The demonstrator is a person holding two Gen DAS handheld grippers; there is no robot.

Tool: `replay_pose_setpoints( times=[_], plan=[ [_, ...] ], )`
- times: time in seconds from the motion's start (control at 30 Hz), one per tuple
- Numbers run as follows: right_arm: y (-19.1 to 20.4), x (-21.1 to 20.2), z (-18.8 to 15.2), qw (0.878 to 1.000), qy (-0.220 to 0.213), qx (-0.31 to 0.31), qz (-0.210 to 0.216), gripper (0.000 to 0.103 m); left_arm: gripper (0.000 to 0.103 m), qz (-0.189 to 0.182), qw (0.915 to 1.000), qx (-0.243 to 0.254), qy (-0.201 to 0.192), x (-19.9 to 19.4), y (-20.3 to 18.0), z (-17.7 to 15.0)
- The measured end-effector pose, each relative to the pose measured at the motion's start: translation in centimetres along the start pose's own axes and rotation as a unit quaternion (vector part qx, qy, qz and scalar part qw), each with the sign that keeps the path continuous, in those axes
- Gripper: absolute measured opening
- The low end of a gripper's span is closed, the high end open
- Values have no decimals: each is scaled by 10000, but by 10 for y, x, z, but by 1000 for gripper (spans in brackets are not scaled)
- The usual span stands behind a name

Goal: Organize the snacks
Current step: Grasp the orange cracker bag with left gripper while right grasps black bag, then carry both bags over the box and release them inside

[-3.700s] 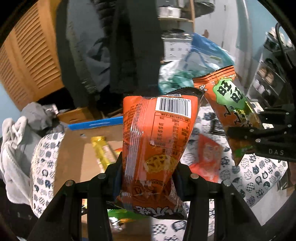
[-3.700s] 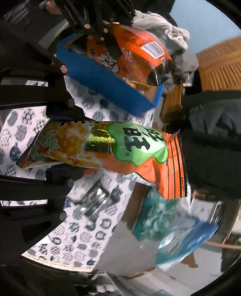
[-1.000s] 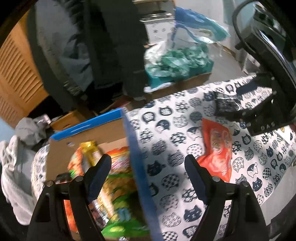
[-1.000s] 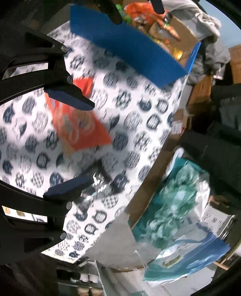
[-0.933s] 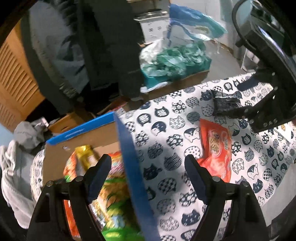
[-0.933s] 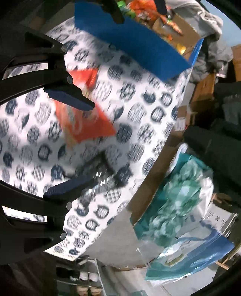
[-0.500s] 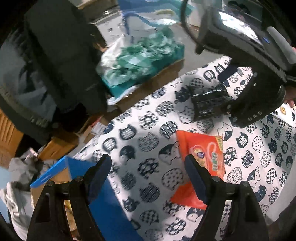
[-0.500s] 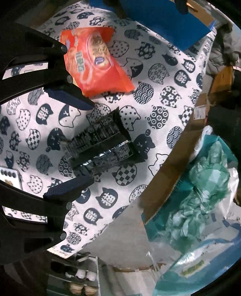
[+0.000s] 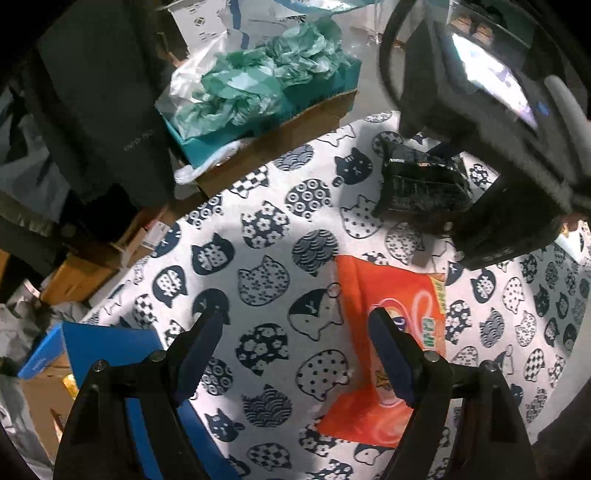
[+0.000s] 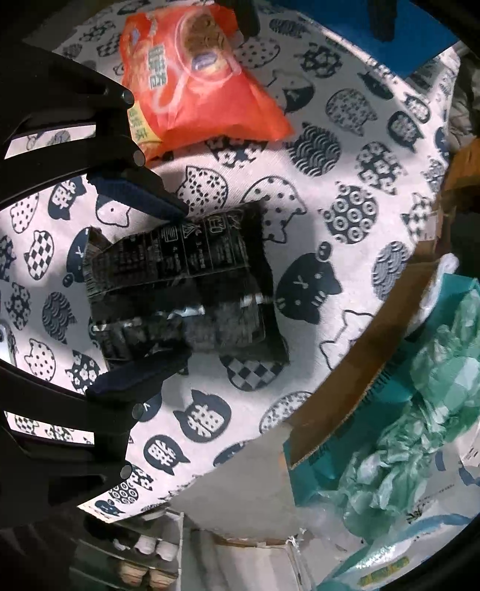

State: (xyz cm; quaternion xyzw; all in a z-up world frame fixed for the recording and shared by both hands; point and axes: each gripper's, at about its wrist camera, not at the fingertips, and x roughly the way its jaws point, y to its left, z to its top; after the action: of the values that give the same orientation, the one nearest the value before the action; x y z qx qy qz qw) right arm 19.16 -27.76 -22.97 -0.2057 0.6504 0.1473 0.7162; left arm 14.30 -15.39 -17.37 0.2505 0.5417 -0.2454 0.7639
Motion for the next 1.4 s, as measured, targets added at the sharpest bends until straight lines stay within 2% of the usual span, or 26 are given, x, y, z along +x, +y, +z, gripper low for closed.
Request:
replay_pose_setpoints(
  times=[0.07, 0.27, 0.43, 0.67, 0.8, 1.03, 1.07, 1.17, 1.27, 1.4],
  plan=[
    [0, 2, -1, 10000, -6, 70, 33, 72, 83, -113, 9999, 12, 24, 0, -4, -1],
    [-6, 2, -17, 9984, -57, 519, 194, 63, 83, -522, 9985, 12, 163, 0, -17, -7],
    [-11, -3, -37, 9945, -56, 1000, 316, 62, 83, -803, 9962, 0, 347, 6, -30, -13],
    [-15, -16, -73, 9863, -33, 1583, 459, 62, 83, -998, 9933, -30, 589, 16, -46, -24],
    [-12, -24, -94, 9824, -75, 1791, 518, 63, 83, -934, 9930, 55, 717, 22, -55, -30],
    [-15, -40, -124, 9754, -197, 2106, 620, 63, 83, -595, 9948, 51, 821, 36, -65, -39],
    [-15, -42, -126, 9746, -214, 2137, 628, 63, 81, -544, 9951, 39, 827, 37, -65, -39],
    [-8, -49, -129, 9742, -273, 2148, 637, 63, 63, -572, 9953, -25, 777, 36, -65, -42],
    [-6, -54, -133, 9739, -303, 2167, 606, 63, 52, -504, 9964, -118, 665, 32, -65, -46],
    [-5, -60, -129, 9734, -355, 2189, 568, 63, 43, -537, 9968, -205, 555, 21, -58, -52]
  ],
)
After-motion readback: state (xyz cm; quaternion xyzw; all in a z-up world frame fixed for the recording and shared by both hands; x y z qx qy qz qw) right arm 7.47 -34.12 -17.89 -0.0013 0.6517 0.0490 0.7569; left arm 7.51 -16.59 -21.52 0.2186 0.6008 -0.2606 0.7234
